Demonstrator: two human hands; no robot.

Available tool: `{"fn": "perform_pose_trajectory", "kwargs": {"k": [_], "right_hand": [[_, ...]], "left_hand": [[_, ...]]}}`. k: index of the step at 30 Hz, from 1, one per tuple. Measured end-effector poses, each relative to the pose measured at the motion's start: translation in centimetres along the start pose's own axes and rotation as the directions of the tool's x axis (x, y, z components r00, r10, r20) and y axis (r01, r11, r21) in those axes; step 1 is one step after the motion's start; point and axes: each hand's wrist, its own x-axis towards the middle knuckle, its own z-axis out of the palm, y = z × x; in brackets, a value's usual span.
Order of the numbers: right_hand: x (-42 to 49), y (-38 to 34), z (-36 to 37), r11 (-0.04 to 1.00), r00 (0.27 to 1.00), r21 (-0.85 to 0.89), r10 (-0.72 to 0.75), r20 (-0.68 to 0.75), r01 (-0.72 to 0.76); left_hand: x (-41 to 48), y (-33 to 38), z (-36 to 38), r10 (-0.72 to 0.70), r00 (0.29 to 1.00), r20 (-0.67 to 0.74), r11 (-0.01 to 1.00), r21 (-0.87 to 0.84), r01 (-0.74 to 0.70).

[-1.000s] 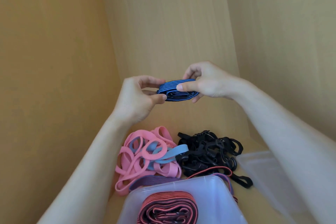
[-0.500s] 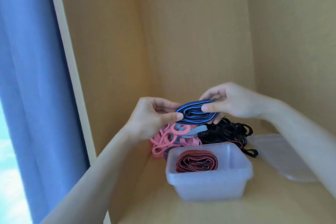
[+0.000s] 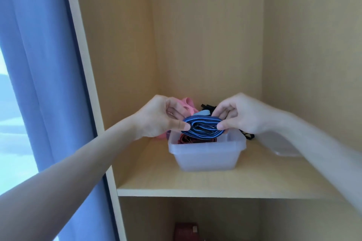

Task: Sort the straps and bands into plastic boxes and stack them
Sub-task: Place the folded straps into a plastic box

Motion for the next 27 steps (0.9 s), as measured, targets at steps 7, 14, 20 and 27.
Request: {"fn": "perform_pose_trajectory", "kwargs": {"k": [7, 14, 20, 27], "right_hand": [[0.7, 0.9, 1.8, 0.998, 0.995, -0.049, 0.036, 0.092, -0.032], [1.5, 1.3, 2.3, 0.981, 0.993, -0.193, 0.057, 0.104, -0.036], [2.1, 1.0, 2.7, 0.939, 0.991, -0.344, 0.066, 0.119, -0.021], [2.7, 1.2, 3.1, 0.925, 0.992, -0.378, 0.083, 0.096, -0.041]], "left_hand": [[0.0, -0.1, -0.4, -0.125, 0.986, 0.114, 0.978, 0.183, 0.103], [0.5, 0.8, 0.5, -0.132, 0.983, 0.127, 0.863, 0.502, 0.051], [1.0, -0.3, 1.9, -0.105, 0.977, 0.185, 0.68, 0.73, -0.065], [2.0, -1.3, 1.6, -0.158, 0.962, 0.223, 0.714, 0.699, -0.044]]}}
